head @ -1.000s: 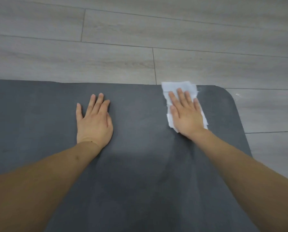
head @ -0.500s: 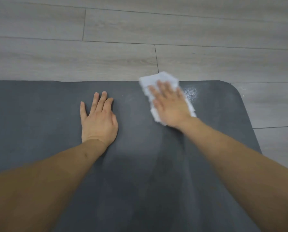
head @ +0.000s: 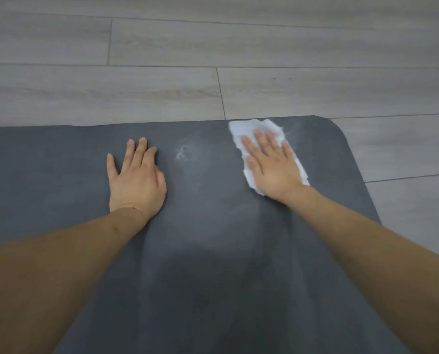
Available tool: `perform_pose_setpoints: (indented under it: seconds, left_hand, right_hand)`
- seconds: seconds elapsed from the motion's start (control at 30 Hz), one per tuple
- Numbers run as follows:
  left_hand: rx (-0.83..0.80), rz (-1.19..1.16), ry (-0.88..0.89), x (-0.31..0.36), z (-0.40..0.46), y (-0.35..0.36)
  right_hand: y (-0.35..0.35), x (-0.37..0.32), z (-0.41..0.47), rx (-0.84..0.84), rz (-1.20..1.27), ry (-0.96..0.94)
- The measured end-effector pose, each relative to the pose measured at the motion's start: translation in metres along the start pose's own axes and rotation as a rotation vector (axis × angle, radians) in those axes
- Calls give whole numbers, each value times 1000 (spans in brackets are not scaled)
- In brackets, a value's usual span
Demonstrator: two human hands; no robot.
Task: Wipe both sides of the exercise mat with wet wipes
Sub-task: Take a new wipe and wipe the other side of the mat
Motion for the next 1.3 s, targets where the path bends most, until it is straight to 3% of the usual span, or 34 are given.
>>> perform_pose_setpoints:
  seconds: [0.1,0.2,0.27,0.37,0.47,0.67,0.77,0.87,1.0,1.17,1.23,1.3]
  left_hand:
    - [5,-1,-6,3,0,2]
    - [9,-8,-7,1,0,2]
    - [13,-13,-4,0,1,1]
    - [29,-29,-2,-3,1,0]
    - [41,-45,-1,-4,0,-1]
    - [63,-58,-7,-1,1,-3]
    - [65,-50,-9,1,1,-2]
    - [66,-46,-10,2,0,-1]
    - [67,-55,-7,3,1,-2]
    - [75,-138,-8,-4,0,-4]
    - [102,-196,-25,-6,0,-6]
    - [119,-192,-21,-5,0,-7]
  right_hand:
    - [10,104,-16,-42,40,393]
    - [14,71,-9,-67,42,475]
    - [10,-5,0,-34,-7,311]
    - [6,-122,-17,-4,-1,-113]
    - [2,-106,-27,5,33,-278]
    - [23,137,-55,-24,44,399]
    - [30,168,-78,-58,93,538]
    - [32,147,-73,-77,87,591]
    - [22,53,-44,-37,38,363]
    - [14,-119,-76,27,-33,-209]
    - [16,-137,-90,29,-32,-367]
    - [13,-133,-79,43,-29,-411]
Point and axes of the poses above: each hand's wrist, its own z-axis towards the middle knuckle, its own y-axis out of the palm, x = y × z, the point moved 8 cm from there along z, towards the middle knuckle, and after that the axes turned 11 degrees about -z, right-handed, at the moved point
